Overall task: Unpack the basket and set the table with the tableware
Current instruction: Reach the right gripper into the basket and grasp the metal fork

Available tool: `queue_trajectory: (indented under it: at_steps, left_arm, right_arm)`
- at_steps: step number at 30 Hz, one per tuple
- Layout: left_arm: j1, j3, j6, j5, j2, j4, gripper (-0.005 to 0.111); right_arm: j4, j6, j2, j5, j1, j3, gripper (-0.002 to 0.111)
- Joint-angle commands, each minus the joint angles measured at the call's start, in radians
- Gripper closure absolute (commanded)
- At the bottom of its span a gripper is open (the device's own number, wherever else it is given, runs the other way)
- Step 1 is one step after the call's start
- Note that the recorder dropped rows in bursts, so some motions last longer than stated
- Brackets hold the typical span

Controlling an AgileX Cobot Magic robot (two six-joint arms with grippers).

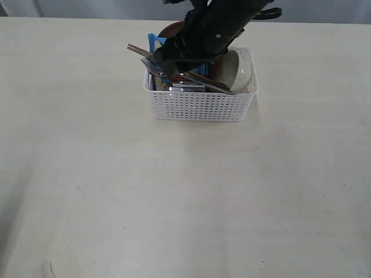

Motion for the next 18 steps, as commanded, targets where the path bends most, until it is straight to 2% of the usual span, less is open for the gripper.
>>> queue_trajectory:
  at_steps: [1,5,14,16,18]
  left_arm:
    - [0.002,0.002,0.000,-0.008,-0.003,-0.002,0.107]
    - [0.002,0.002,0.000,-0.008,-0.003,-0.002,0.107]
    - [0.002,0.002,0.000,-0.008,-0.003,-0.002,0.107]
    - [0.002,0.002,0.000,-0.008,-0.003,-0.002,0.107]
    - [0.002,0.002,0.000,-0.008,-0.003,-0.002,0.107]
  right_arm:
    - [-0.080,0.003,0.072,0.063,0.000,-0.080,0.050]
    - [-0.089,-0.001,0.101,0.073,0.003,-0.088,0.050]
    - [-0.291,-0.031,0.140,0.066,0.047,-0.088,0.051]
    - [-0.303,-0.028,0.145,0.066,0.057,-0.088,0.055]
    - [-0.313,-0.028,0.147,0.066,0.059,-0.088,0.066]
